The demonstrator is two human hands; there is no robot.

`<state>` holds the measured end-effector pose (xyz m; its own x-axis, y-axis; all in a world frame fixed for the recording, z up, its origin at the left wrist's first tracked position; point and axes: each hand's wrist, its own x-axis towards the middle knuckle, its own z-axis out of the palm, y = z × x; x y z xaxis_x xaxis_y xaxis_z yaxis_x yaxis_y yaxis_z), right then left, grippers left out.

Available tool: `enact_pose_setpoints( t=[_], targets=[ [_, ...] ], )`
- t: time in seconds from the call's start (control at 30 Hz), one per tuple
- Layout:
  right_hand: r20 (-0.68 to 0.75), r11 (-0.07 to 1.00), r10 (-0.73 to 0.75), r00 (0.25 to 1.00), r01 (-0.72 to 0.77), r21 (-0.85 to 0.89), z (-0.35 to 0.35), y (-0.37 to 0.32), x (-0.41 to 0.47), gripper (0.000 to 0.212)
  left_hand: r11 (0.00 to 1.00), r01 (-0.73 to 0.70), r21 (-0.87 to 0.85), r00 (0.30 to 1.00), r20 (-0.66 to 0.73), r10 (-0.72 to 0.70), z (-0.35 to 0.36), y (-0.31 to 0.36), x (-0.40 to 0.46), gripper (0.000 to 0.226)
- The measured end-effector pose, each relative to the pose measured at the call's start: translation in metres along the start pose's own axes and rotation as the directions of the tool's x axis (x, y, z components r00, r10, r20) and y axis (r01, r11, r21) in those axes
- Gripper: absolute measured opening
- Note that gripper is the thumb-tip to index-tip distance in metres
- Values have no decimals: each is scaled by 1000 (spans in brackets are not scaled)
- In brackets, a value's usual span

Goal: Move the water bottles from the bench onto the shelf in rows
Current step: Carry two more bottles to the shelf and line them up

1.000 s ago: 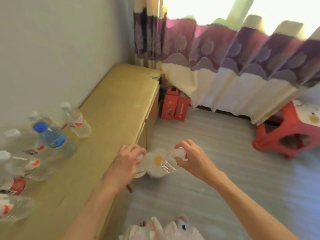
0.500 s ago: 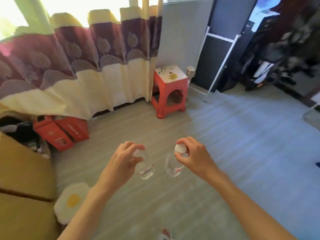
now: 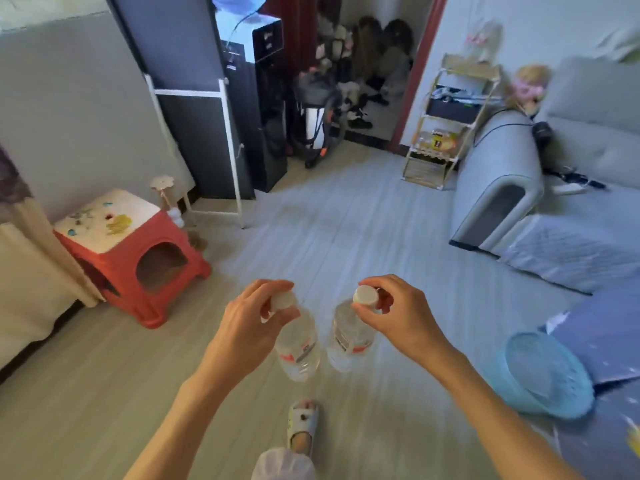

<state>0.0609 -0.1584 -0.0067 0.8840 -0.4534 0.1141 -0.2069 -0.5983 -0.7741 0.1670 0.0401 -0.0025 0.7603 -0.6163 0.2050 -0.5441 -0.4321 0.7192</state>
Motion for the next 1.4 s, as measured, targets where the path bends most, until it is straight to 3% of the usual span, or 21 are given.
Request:
enact_pose_setpoints(
  t=[0.17,0.47,0.9,1.4],
  targets=[
    [-152,999,35,988,-39,-26,-63,38,110,24,984,-161,-79,974,151,171,42,16,158,28],
    [-388,994,102,916,-110,2,-158,115,283,24,938,-341,-61,903,258,344,124,52,391,27],
    [-301,979,180,937,-201,-42,-296,281,553,25,948,-312,-65,898,306,316,275,105,694,27],
    [-380,969,204,902,-242,-54,-428,429,876,22,920,-376,-111,853,346,390,430,135,1059,27]
  ],
)
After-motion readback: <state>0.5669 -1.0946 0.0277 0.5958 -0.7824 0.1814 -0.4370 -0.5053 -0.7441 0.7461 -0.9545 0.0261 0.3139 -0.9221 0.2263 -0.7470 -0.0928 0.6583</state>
